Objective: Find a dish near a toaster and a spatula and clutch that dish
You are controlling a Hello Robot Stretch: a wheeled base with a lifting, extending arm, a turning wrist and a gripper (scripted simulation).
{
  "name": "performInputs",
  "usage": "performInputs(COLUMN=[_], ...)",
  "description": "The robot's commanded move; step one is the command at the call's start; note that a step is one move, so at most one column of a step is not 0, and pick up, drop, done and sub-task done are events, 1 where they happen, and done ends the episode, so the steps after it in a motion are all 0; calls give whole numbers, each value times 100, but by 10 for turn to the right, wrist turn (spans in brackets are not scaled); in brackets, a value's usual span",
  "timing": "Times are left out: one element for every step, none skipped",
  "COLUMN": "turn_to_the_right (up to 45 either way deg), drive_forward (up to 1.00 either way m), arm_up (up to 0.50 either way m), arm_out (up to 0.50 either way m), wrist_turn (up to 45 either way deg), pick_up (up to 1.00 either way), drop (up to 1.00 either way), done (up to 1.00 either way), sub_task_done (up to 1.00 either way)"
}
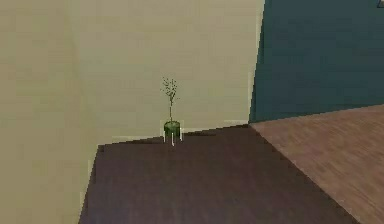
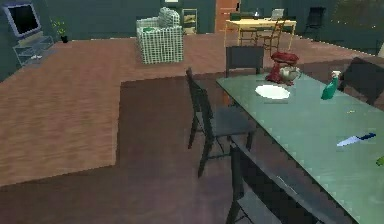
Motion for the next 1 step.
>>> performInputs(turn_to_the_right=[450], drive_forward=[0], arm_up=[0], arm_out=[0], wrist_turn=[0], pick_up=[0], drop=[0], done=[0], sub_task_done=[0])
